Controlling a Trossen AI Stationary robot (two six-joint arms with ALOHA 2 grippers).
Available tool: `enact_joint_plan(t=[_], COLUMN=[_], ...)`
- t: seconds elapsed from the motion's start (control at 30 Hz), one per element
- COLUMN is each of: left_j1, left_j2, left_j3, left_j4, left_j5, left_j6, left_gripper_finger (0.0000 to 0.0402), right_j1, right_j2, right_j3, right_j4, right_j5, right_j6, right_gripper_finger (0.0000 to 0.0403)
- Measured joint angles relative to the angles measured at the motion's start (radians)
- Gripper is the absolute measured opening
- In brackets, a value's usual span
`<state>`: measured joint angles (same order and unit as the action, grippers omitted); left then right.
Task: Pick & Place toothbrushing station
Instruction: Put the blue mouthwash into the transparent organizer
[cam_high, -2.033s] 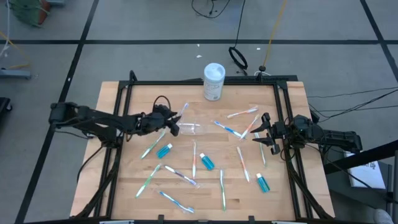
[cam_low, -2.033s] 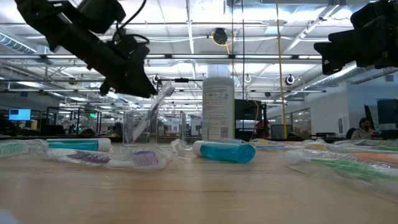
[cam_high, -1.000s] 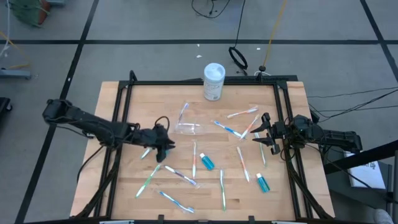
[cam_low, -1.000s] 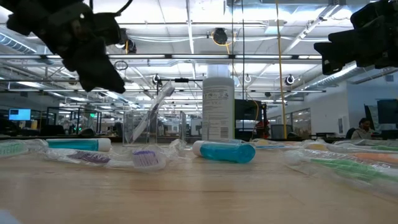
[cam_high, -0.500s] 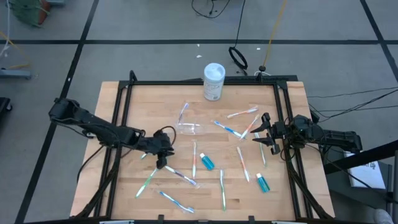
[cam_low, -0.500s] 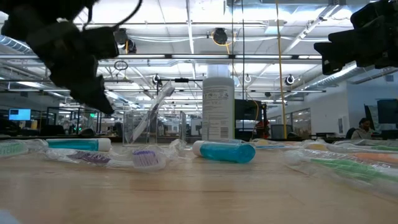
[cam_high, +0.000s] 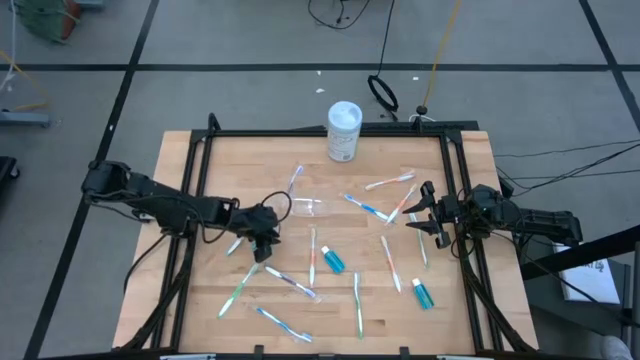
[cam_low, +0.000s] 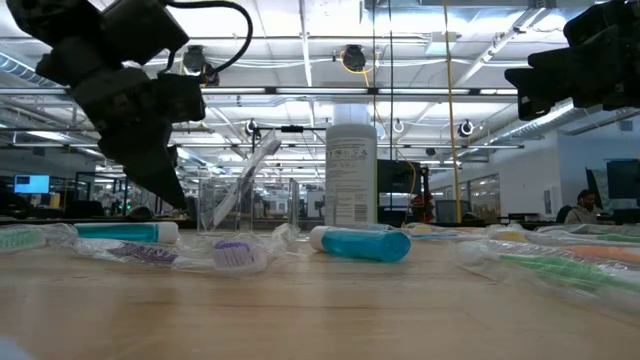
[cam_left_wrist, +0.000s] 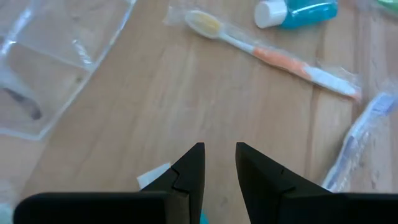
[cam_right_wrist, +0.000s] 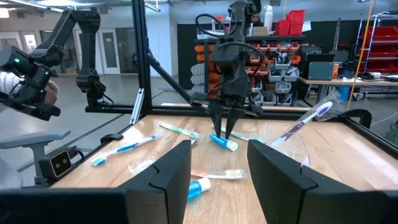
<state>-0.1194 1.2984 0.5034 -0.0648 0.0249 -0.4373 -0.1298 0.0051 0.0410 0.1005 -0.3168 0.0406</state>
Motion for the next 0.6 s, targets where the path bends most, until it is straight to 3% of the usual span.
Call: enact_joint_plan(t=[0.17, 0.37, 0.6], left_j1=[0.020, 0.028, 0.028], left_j2=[0.000, 0.000, 0.000], left_j3=[0.000, 0.000, 0.000], left_j4=[0.006, 0.007, 0.009], left_j5=[0.037, 0.067, 0.003], left_j6=[0.112, 0.117, 0.114], left_gripper_finger=[0.0093, 0.0097, 0.0171], right_j1=[0.000, 0.000, 0.000], right_j2=[0.000, 0.000, 0.000], right_j3=[0.000, 0.000, 0.000], right_j4=[0.000, 0.000, 0.000], right_j5=[0.000, 0.000, 0.000], right_j6=[0.000, 0.000, 0.000], right_gripper_finger=[0.0151, 0.0151, 0.0151])
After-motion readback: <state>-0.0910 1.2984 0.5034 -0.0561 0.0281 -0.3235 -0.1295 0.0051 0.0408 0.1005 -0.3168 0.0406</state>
